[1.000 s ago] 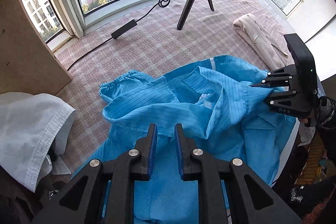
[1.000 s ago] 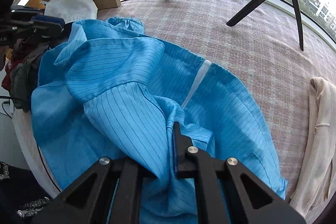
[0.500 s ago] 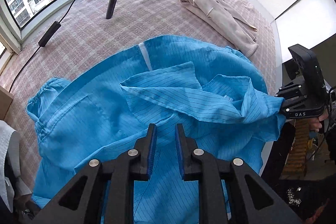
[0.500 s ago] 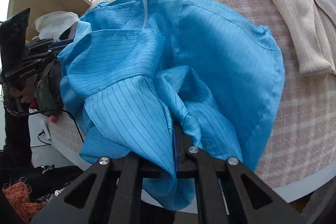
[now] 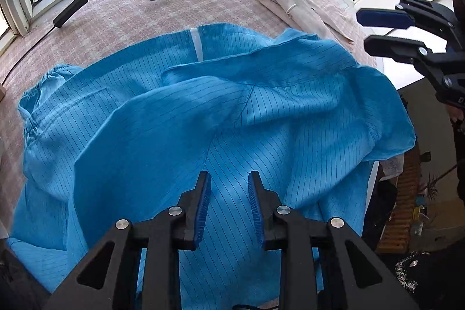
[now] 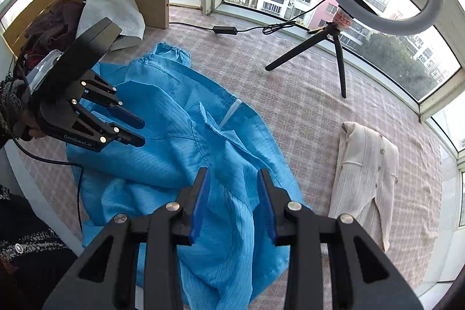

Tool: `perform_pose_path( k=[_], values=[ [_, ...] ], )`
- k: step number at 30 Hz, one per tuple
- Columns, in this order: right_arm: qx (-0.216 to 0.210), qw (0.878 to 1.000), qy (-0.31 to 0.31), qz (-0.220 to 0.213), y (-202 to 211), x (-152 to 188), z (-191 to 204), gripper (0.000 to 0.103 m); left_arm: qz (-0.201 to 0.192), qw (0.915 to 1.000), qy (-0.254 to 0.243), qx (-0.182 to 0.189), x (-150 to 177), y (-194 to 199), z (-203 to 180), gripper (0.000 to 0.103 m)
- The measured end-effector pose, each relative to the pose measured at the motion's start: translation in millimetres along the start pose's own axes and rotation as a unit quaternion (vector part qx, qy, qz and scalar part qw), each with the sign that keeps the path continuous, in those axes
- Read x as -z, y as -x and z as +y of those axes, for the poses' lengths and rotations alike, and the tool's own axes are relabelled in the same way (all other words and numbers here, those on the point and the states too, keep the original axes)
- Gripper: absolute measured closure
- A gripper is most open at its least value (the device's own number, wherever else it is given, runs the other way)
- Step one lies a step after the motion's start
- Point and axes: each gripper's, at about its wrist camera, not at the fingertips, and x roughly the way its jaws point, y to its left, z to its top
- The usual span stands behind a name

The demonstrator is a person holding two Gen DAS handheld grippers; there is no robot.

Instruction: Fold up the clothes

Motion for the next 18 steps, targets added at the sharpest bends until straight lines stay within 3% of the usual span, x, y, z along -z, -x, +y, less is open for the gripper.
perform_pose_path(
  k=[6,10,12,13,15,18],
  values=[
    [-0.005,0.987,0.133,0.086,-73,-37,35,0.07,0.009,0.9995,0.025,0.017,27,-27,5,0.078],
    [-0.041,0.977,0.164,0.132,-97,-42,43,0.07,0.008,0.9991,0.036,0.021,32,-31,12,0.078],
    [-0.06,0.976,0.138,0.16,-108,-45,34,0.082,0.011,0.9992,0.034,0.018,36,-34,13,0.078],
    [-0.07,0.975,0.122,0.174,-114,-46,28,0.101,0.014,0.9994,0.029,0.014,39,-36,12,0.078],
    [-0.117,0.974,0.058,0.187,-115,-52,6,0.101,0.018,0.9998,0.012,0.0,47,-39,8,0.078],
    [-0.173,0.974,-0.023,0.146,-90,-63,-29,0.101,0.012,0.9998,-0.012,-0.012,60,-37,1,0.078]
  ],
)
